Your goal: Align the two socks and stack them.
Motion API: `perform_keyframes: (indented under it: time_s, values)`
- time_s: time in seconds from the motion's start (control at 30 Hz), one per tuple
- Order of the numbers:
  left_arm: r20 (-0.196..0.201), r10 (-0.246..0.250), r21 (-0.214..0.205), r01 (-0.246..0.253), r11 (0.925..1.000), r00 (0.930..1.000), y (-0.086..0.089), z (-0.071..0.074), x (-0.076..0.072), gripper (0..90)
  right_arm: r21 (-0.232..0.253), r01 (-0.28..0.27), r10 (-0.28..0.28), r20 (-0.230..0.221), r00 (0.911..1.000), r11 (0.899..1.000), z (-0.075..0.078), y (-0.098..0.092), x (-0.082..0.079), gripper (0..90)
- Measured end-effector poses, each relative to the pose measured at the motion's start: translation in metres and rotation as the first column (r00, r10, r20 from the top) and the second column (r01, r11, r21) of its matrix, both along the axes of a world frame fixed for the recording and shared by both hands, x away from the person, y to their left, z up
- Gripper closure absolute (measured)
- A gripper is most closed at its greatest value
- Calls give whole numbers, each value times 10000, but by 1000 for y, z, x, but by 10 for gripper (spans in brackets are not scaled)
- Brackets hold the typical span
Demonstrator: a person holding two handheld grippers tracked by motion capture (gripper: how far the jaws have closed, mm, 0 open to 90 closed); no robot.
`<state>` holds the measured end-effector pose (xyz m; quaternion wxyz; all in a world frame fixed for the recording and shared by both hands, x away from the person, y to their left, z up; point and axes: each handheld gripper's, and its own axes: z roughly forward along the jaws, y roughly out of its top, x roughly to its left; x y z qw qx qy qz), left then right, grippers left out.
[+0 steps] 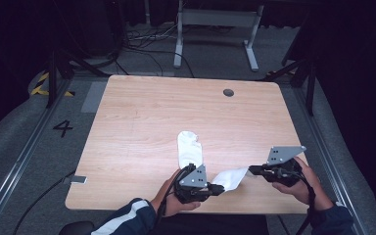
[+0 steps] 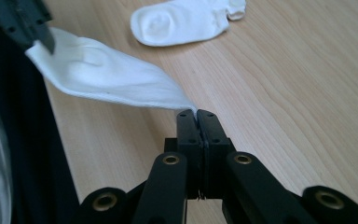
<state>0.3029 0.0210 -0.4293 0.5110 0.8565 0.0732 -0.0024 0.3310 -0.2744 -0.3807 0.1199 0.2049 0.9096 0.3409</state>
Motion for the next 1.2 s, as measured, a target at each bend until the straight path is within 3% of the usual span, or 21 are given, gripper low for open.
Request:
perform_keyframes:
  time_s: [0.13, 0.23, 0.4, 0.43, 0.5, 0.53, 0.57, 0.7, 0.77, 0.93, 1.1, 1.17, 1.2]
  values:
    - [-213, 645, 27, -645, 9979, 9977, 7, -7, 12, 849, -188, 126, -142, -877, 9960, 9997, -9, 6, 23, 887]
    - [13, 1190, 101, -1190, 9928, 9929, 16, -9, 23, 842, -460, 290, -351, -1373, 9899, 9985, -17, 14, 42, 883]
    - [86, 2000, -125, -1999, 9797, 9798, 33, -6, 41, 860, -334, 650, -694, -1553, 9854, 9973, -30, 24, 69, 821]
    - [128, 2112, -111, -2110, 9774, 9774, 35, -5, 44, 863, -286, 821, -854, -1457, 9856, 9962, -32, 25, 73, 802]
    - [171, 2366, -231, -2362, 9714, 9714, 40, -4, 50, 867, -60, 1128, -1128, -946, 9891, 9936, -35, 24, 80, 661]
    - [69, 2493, -270, -2490, 9681, 9684, 42, -4, 54, 868, 76, 1574, -1562, -829, 9842, 9875, -37, 22, 83, 657]
    - [-23, 2598, -329, -2597, 9651, 9657, 44, -5, 57, 868, 429, 1617, -1585, -692, 9849, 9859, -38, 19, 85, 629]
    - [-260, 2957, -418, -2966, 9541, 9549, 52, -7, 67, 869, 1073, 1429, -1401, -332, 9896, 9839, -42, 12, 82, 630]
    - [-353, 3110, -498, -3124, 9486, 9498, 55, -7, 70, 869, 1237, 1186, -1184, -89, 9929, 9852, -47, 11, 79, 573]
    - [-415, 3314, -577, -3334, 9410, 9426, 59, -6, 74, 870, 1263, 857, -853, -88, 9963, 9883, -63, 17, 84, 506]
    - [-530, 3284, -643, -3314, 9413, 9431, 61, -6, 78, 871, 940, 708, -758, 506, 9958, 9931, -76, 32, 93, 535]
    - [-567, 3339, -637, -3371, 9393, 9409, 62, -6, 78, 870, 1139, 640, -713, 610, 9956, 9914, -80, 36, 98, 661]
    - [-597, 3337, -703, -3374, 9387, 9408, 63, -6, 78, 871, 935, 787, -852, 682, 9940, 9925, -82, 38, 101, 723]
